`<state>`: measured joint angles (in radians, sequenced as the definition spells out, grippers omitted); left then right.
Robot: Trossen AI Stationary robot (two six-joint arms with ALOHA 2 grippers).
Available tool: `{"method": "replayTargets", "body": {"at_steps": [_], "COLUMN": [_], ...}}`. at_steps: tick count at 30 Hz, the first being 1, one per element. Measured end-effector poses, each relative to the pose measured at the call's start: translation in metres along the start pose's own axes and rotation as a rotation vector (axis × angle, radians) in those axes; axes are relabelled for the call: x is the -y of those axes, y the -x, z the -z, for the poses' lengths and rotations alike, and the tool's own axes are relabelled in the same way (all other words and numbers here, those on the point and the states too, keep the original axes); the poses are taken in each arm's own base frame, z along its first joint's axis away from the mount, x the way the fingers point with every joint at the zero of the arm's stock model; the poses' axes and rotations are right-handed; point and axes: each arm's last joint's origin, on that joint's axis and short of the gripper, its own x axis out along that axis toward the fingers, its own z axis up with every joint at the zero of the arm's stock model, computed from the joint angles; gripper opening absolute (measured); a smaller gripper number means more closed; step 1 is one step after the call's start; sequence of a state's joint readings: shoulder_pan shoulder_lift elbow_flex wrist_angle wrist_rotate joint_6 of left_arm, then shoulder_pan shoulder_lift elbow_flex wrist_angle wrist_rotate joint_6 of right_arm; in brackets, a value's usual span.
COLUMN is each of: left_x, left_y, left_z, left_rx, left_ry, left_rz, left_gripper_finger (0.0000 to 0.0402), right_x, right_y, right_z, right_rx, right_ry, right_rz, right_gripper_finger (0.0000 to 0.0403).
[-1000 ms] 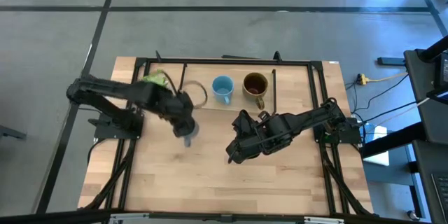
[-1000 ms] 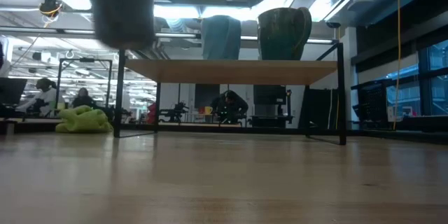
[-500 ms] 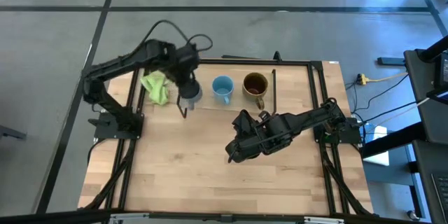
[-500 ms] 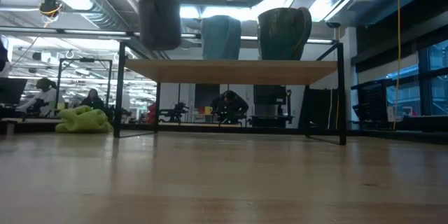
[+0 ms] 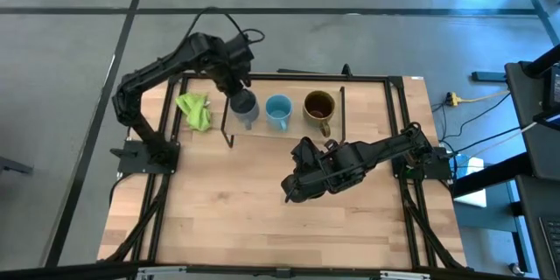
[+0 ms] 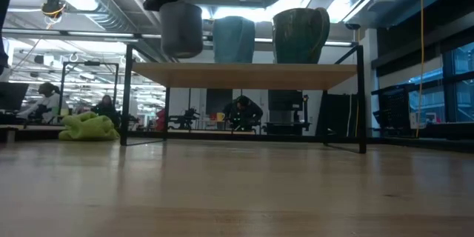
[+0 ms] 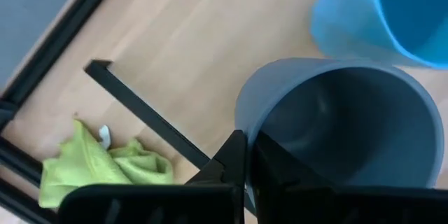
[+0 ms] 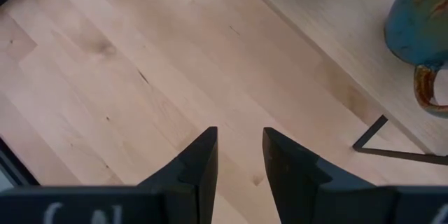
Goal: Stack small to large cups/mugs on shelf
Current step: Put the gray mug on the shelf
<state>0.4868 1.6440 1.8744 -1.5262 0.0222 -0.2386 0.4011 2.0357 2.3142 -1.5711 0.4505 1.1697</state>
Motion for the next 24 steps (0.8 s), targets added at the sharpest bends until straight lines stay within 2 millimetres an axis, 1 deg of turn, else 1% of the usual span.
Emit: {"method": "replayTargets", "body": {"at_steps": [8, 13, 18, 24], "left_x": [0.005, 0.006, 0.007, 0.001], "left_y": [0.000, -0.011, -0.023, -0.023], "left_z": [0.002, -0.005, -0.012, -0.013], "left_rx": [0.003, -0.029, -0.060, -0.083], "left_ry": [0.020, 0.033, 0.032, 0.064], "left_rz": [-0.033, 0.000, -0.005, 0.053], "left_gripper_finger": [0.0001, 0.0001, 0.0002, 0.0004], "right_x": [0.000, 0.000, 0.000, 0.000], "right_y": [0.000, 0.000, 0.000, 0.000], "right_z": [-0.001, 0.000, 0.001, 0.001], "right_rx": [0.018, -0.004, -0.006, -0.006], "right_ry": [0.023, 0.025, 0.024, 0.027], "right_rz": [0.008, -0.002, -0.003, -0.004], "right_gripper_finger": [0.0116, 0.0116, 0.0116, 0.0116]}}
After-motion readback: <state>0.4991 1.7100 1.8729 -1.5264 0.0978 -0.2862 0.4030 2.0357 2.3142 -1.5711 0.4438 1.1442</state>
